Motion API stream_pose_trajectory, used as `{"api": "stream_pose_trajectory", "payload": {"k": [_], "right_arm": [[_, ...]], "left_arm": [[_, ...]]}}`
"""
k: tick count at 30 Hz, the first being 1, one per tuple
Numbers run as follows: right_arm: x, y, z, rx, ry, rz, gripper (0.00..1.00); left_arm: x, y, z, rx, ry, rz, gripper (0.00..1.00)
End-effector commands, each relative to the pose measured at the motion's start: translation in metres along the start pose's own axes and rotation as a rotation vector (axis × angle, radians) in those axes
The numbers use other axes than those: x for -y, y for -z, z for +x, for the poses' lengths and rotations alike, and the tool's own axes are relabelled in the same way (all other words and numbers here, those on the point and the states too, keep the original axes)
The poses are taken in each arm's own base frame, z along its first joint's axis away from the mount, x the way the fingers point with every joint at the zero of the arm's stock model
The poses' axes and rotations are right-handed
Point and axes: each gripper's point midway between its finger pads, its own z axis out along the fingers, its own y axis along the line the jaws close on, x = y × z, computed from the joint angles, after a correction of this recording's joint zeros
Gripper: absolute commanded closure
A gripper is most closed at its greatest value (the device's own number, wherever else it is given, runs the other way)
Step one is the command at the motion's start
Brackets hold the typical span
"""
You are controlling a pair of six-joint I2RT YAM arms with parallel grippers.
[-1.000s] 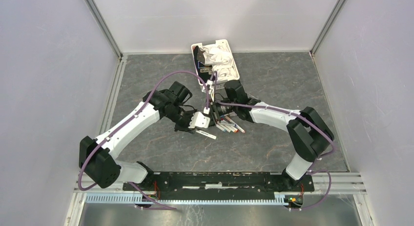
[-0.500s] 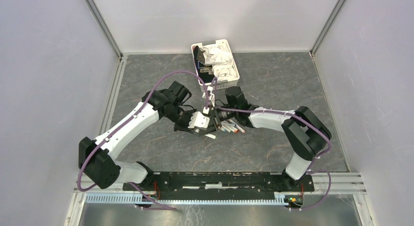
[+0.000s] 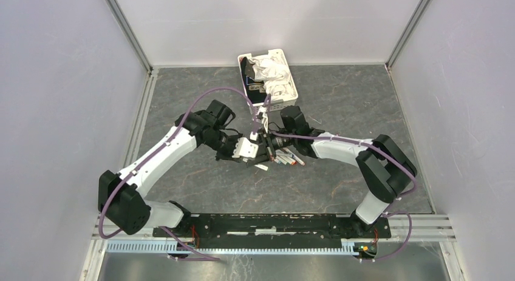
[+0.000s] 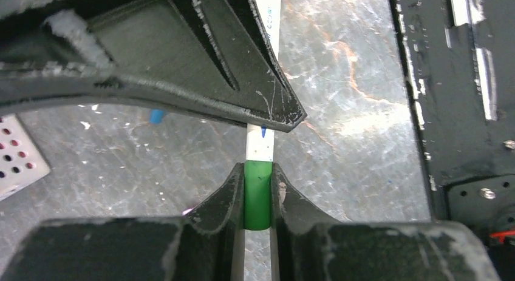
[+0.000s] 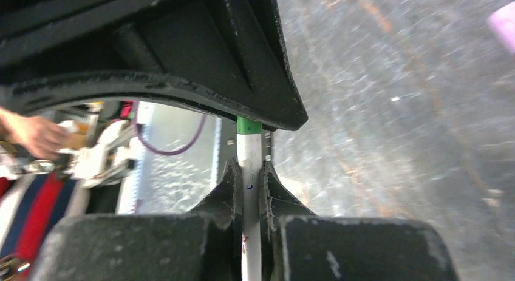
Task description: Open the pen caps
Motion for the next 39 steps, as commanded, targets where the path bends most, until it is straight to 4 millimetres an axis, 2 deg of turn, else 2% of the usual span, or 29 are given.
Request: {"api": "stream_pose_trajectory", "payload": {"k": [1, 3, 4, 7, 9, 12, 14, 16, 19, 21, 26, 30, 39], "right_arm": [[0.020, 0.030, 0.035, -0.072, -0.014, 0.140, 1.00], [0.029, 0.042, 0.051, -0.100, -0.054, 0.191, 1.00], [0.032, 0.048, 0.053, -0.090, -0.055, 0.213, 1.00], [0.036, 0.060, 0.055, -0.075, -0.055, 0.254, 1.00], [0.038, 0.067, 0.050, -0.061, -0.042, 0.283, 1.00], [0.050, 0.089, 0.034, 0.005, -0.036, 0.382, 1.00], [0.072, 0.117, 0.024, 0.060, -0.059, 0.545, 1.00], [0.097, 0.157, 0.017, 0.142, -0.107, 0.734, 1.00], [0.128, 0.211, 0.023, 0.215, -0.167, 1.034, 1.00], [0.141, 0.233, 0.027, 0.238, -0.180, 1.169, 1.00], [0.160, 0.263, 0.044, 0.262, -0.217, 1.355, 1.00], [0.168, 0.280, 0.056, 0.270, -0.242, 1.450, 1.00], [0.178, 0.303, 0.071, 0.251, -0.271, 1.538, 1.00]], "left_arm": [[-0.036, 0.033, 0.053, -0.119, -0.017, -0.138, 0.98], [-0.049, 0.049, 0.074, -0.151, -0.004, -0.182, 0.98], [-0.054, 0.057, 0.085, -0.172, 0.009, -0.202, 0.98], [-0.063, 0.062, 0.100, -0.202, 0.013, -0.228, 0.98], [-0.066, 0.060, 0.100, -0.187, 0.021, -0.240, 0.98], [-0.070, 0.045, 0.088, -0.084, 0.067, -0.254, 0.98], [-0.072, 0.032, 0.085, -0.041, 0.126, -0.256, 0.98], [-0.077, 0.016, 0.084, -0.011, 0.173, -0.264, 0.98], [-0.087, -0.003, 0.089, 0.011, 0.234, -0.293, 0.98], [-0.094, -0.014, 0.096, 0.005, 0.276, -0.298, 0.97], [-0.098, -0.036, 0.118, -0.046, 0.316, -0.292, 0.86], [-0.099, -0.049, 0.131, -0.075, 0.347, -0.288, 0.83], [-0.089, -0.070, 0.149, -0.113, 0.403, -0.243, 0.81]]}}
